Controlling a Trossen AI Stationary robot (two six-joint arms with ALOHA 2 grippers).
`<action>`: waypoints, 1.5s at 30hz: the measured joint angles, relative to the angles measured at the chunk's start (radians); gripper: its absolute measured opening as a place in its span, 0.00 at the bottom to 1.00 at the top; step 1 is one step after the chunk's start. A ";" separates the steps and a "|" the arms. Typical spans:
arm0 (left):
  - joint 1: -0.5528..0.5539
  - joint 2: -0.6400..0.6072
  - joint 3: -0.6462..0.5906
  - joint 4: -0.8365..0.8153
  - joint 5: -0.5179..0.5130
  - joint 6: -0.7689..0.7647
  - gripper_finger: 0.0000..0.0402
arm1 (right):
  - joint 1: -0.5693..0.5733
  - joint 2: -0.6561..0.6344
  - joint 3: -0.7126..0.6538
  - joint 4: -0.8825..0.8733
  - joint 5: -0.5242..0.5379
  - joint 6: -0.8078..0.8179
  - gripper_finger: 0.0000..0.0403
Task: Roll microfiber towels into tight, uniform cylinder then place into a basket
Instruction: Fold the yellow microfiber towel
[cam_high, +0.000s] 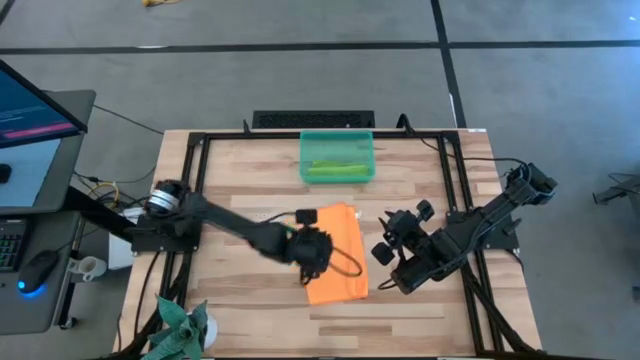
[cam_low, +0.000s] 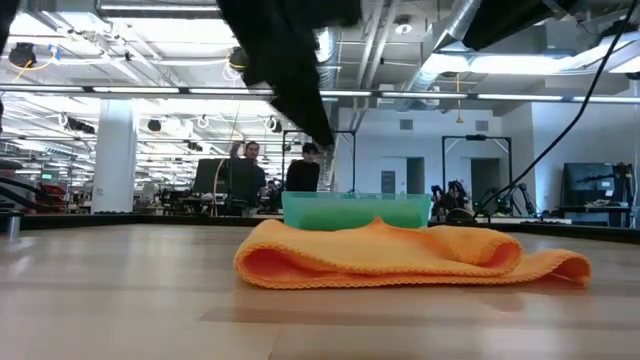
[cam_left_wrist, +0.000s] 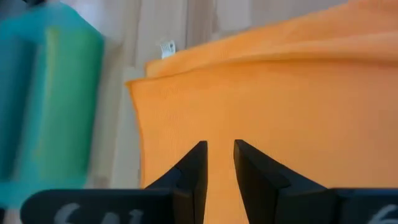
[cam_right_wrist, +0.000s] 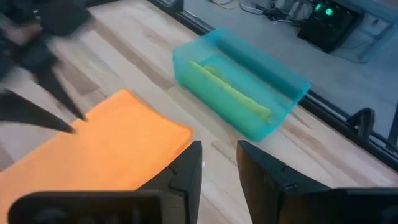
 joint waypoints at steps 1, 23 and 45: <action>-0.027 -0.020 0.000 -0.025 -0.020 -0.024 0.18 | 0.000 0.000 0.000 0.014 0.000 -0.026 0.30; -0.314 -0.043 -0.014 -0.113 -0.050 -0.243 0.21 | 0.191 0.345 0.000 0.486 -0.157 -0.614 0.30; -0.300 0.171 -0.014 0.094 0.107 -0.086 0.50 | 0.087 0.428 0.003 0.743 -0.486 -0.966 0.61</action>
